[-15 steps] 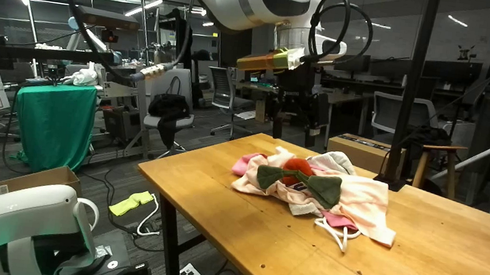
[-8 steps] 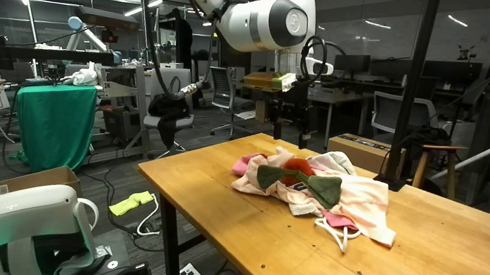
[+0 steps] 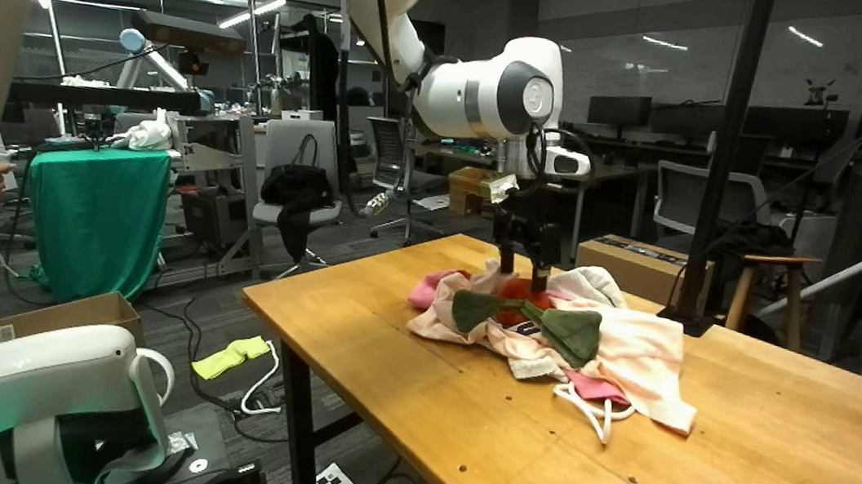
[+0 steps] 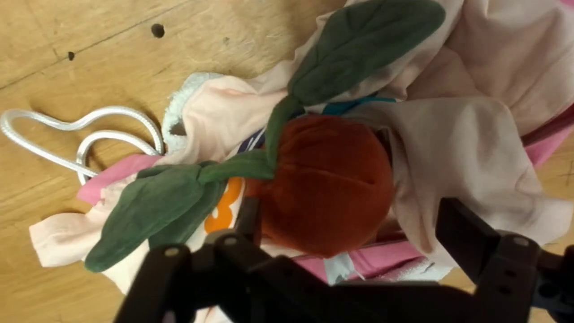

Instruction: Spread the objects that are on the table, where the orange object and pink cloth moved to the right, white towel and smaller rope to remain on the center, light pink object and bigger rope moved to the left

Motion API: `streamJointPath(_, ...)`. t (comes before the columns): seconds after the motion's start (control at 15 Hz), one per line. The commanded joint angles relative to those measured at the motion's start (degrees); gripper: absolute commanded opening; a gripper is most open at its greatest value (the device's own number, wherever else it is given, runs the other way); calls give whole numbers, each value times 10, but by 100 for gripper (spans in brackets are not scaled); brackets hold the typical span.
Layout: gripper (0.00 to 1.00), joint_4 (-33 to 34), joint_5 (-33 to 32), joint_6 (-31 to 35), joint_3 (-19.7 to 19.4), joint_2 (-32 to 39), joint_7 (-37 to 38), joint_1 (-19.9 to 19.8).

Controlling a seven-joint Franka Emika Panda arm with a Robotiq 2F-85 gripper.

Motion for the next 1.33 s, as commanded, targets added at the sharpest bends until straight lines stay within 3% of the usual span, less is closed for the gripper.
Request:
streamJointPath(0.0, 100, 56, -21, -6, -30, 45, 49, 23)
streamJointPath(0.53, 100, 70, -25, -29, -60, 57, 80, 28)
streamJointPath(1.27, 100, 70, -3, -117, -49, 51, 87, 24)
